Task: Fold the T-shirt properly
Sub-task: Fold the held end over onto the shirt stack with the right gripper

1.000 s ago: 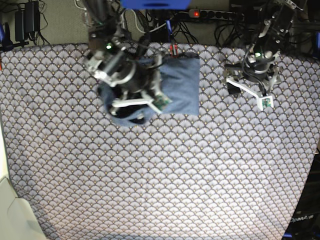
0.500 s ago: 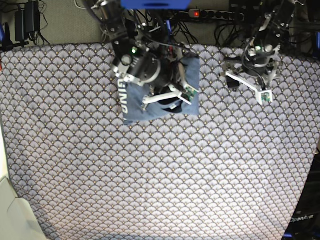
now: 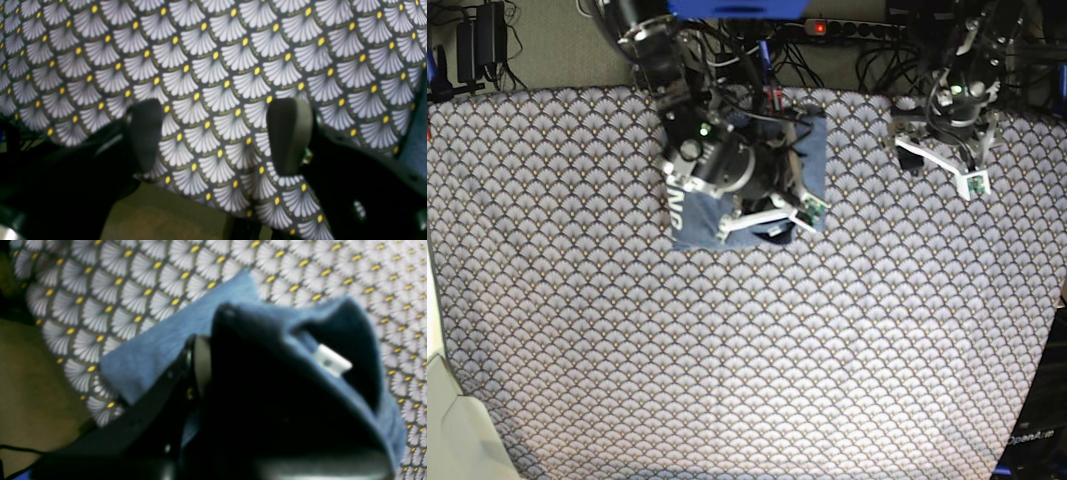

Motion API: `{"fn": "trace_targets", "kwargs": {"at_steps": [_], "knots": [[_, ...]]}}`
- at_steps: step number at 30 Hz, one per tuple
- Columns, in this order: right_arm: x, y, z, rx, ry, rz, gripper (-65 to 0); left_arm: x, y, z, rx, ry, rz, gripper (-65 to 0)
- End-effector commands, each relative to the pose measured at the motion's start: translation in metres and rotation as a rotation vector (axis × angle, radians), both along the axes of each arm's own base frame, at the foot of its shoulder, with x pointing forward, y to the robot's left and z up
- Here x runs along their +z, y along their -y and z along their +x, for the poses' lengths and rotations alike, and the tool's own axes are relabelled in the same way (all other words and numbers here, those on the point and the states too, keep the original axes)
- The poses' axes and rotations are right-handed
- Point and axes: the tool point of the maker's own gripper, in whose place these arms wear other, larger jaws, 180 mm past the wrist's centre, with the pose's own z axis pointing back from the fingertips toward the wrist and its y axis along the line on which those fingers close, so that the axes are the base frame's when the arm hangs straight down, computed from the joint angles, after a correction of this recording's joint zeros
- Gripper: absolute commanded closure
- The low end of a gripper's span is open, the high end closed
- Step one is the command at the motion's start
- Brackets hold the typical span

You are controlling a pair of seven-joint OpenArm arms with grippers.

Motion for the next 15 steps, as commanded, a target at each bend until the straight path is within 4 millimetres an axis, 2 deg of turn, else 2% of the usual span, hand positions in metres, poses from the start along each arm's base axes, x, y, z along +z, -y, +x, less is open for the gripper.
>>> {"fn": "trace_targets", "kwargs": {"at_steps": [1, 5, 10, 12, 15], "knots": [[0.017, -0.01, 0.008, 0.003, 0.039, 0.055, 0.0, 0.011, -0.005, 0.008, -0.003, 0.042, 0.025, -48.6], [0.006, -0.01, 0.008, 0.009, 0.012, 0.04, 0.0, 0.011, -0.005, 0.008, -0.003, 0.042, 0.024, -48.6], [0.004, -0.012, 0.015, 0.019, 0.012, 0.025, -0.2, 0.011, -0.005, 0.008, -0.003, 0.042, 0.024, -48.6], [0.004, -0.012, 0.015, 0.019, 0.014, 0.026, -5.1, 0.011, -0.005, 0.008, -0.003, 0.042, 0.024, -48.6], [0.005, -0.012, 0.015, 0.02, 0.017, 0.027, -16.2, 0.011, -0.005, 0.008, -0.003, 0.042, 0.024, -48.6]]}}
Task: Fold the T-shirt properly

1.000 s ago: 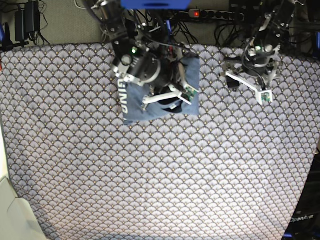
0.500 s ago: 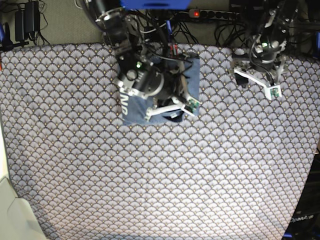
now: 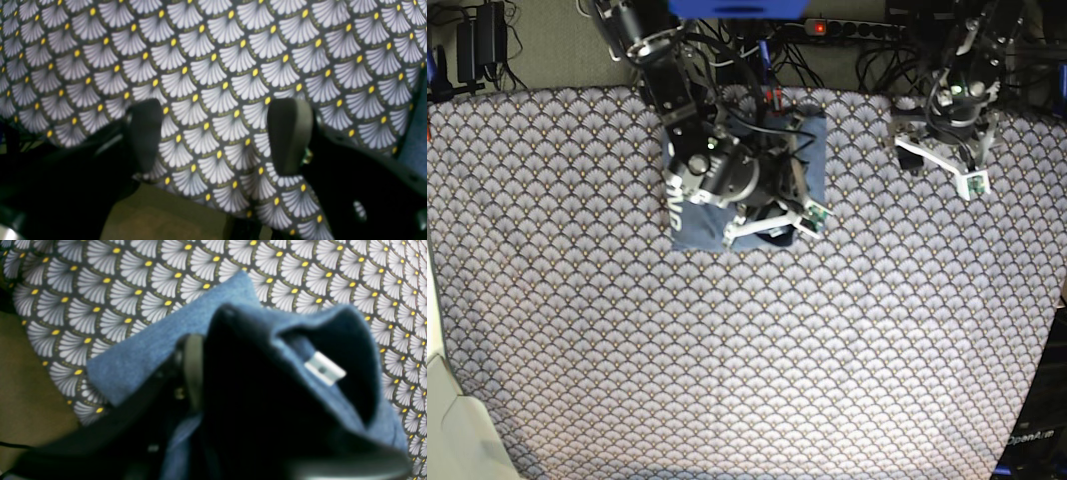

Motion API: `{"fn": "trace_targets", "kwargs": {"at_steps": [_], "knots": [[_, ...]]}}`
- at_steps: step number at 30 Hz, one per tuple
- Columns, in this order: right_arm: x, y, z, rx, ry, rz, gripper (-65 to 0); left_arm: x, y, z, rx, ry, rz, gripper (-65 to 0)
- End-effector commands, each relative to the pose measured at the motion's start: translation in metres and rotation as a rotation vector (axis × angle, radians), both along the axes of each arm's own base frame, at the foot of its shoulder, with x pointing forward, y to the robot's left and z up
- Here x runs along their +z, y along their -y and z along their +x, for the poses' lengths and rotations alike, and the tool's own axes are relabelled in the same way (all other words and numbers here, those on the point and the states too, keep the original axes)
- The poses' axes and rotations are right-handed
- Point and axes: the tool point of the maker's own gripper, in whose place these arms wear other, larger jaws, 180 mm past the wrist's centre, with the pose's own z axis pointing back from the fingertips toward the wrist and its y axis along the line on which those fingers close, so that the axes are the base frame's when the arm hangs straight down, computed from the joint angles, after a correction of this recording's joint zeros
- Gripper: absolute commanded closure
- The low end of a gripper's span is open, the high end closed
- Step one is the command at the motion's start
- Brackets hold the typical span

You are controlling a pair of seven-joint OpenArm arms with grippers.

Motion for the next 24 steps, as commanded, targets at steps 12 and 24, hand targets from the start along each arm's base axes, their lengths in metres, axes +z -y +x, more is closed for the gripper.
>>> {"fn": "trace_targets", "kwargs": {"at_steps": [12, 24], "knots": [[0.07, -0.056, -0.018, 0.165, 0.185, 0.121, -36.2, 0.008, -0.004, 0.005, -0.004, 0.032, 0.02, -48.6], [0.117, -0.015, 0.026, 0.011, 0.325, 0.161, -36.1, 0.002, -0.005, -0.008, -0.004, 0.001, 0.025, -48.6]]}}
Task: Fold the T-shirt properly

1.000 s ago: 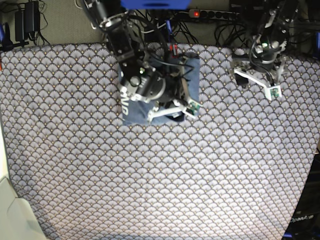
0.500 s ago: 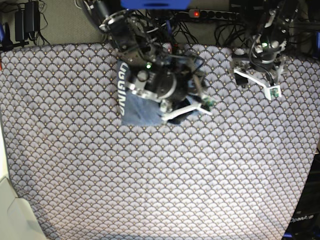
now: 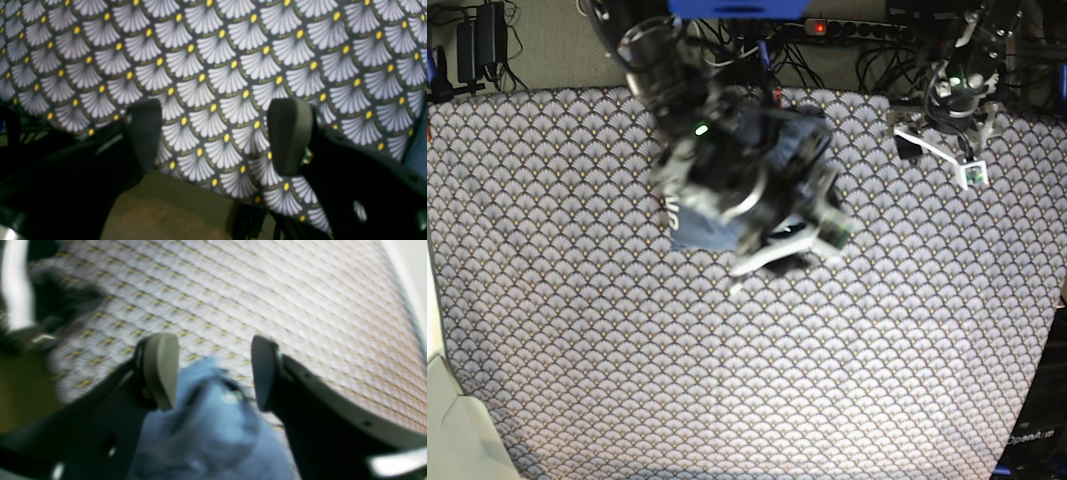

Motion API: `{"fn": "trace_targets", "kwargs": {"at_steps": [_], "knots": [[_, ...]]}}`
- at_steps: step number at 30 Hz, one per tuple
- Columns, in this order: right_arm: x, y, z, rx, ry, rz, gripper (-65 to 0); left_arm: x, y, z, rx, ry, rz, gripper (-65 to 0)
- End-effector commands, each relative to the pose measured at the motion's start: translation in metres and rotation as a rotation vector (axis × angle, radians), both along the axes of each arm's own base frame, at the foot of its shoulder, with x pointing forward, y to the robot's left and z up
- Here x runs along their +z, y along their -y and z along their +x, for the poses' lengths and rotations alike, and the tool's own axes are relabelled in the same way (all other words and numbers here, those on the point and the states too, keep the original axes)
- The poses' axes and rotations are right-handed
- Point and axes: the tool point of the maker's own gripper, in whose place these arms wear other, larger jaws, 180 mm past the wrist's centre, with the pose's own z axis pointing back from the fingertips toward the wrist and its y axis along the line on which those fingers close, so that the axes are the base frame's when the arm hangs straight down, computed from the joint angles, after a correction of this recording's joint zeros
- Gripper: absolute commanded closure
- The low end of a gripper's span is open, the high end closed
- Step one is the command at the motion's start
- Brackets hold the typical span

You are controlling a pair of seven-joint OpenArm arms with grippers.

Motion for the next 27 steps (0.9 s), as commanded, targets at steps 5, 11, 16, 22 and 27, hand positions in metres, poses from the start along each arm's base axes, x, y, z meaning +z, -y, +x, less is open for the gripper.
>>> {"fn": "trace_targets", "kwargs": {"at_steps": [5, 11, 16, 22, 27], "knots": [[0.001, 0.035, 0.013, -0.094, 0.013, 0.001, -36.2, 0.005, -0.005, -0.001, -0.004, 0.022, 0.027, -48.6], [-0.017, 0.025, -0.01, -0.09, -0.069, 0.031, -36.5, 0.007, -0.006, 0.002, -0.003, 0.03, 0.028, -48.6], [-0.025, 0.024, -0.019, -0.099, -0.106, 0.042, -36.5, 0.008, -0.006, 0.002, -0.003, 0.032, 0.028, -48.6], [-0.037, 0.023, -0.02, -0.097, -0.137, 0.028, -36.7, 0.008, -0.006, 0.002, -0.003, 0.032, 0.028, -48.6], [-0.035, 0.014, -0.021, -0.073, -0.128, 0.065, -39.3, 0.008, -0.006, 0.002, -0.003, 0.032, 0.028, -48.6]]}}
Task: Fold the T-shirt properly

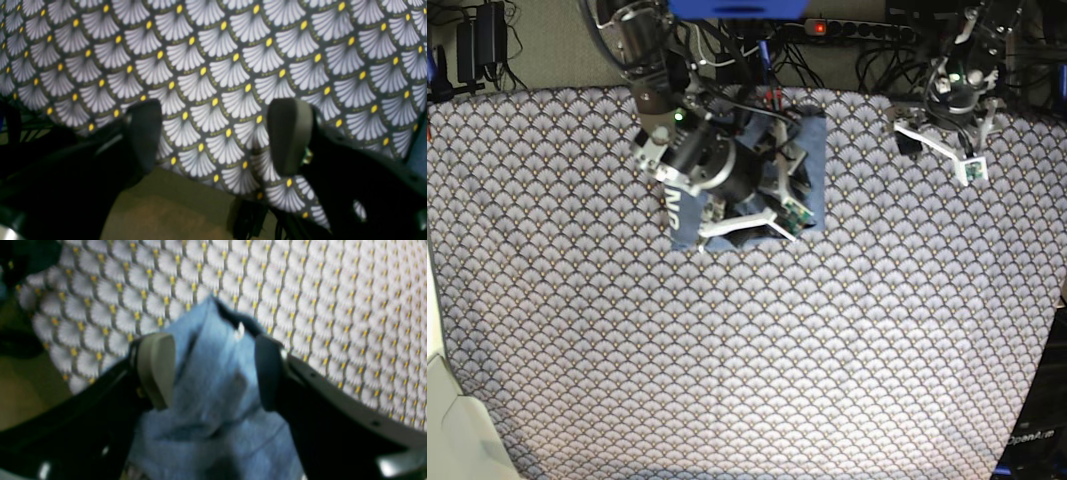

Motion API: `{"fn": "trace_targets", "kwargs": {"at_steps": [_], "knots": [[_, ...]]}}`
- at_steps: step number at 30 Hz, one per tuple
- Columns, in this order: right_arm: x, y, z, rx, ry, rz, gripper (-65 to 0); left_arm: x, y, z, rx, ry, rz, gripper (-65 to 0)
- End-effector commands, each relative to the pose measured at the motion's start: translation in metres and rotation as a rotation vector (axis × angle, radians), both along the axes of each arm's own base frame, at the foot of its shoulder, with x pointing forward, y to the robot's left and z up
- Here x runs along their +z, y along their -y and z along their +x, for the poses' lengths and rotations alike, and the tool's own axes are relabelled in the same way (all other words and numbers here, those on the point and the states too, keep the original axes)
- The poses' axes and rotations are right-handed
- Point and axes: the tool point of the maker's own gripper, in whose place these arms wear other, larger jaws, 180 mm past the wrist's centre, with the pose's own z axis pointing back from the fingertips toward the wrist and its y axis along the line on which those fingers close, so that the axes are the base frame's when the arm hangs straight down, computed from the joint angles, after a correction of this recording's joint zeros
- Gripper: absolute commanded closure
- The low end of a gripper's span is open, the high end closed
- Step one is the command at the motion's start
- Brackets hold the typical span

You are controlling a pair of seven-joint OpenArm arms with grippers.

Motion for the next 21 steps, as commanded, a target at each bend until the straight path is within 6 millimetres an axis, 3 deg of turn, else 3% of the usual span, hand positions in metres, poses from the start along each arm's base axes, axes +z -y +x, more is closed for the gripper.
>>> {"fn": "trace_targets", "kwargs": {"at_steps": [1, 8, 21], "knots": [[0.014, -0.008, 0.004, 0.005, 0.037, 0.055, -39.4, 0.01, -0.005, 0.007, -0.004, 0.039, 0.025, -48.6], [-0.005, -0.014, -0.002, 0.018, -0.012, 0.075, -39.5, 0.01, -0.005, 0.007, -0.004, 0.039, 0.025, -48.6], [-0.013, -0.019, -0.003, 0.027, -0.028, 0.091, -39.3, 0.01, -0.005, 0.007, -0.004, 0.039, 0.025, -48.6]]}}
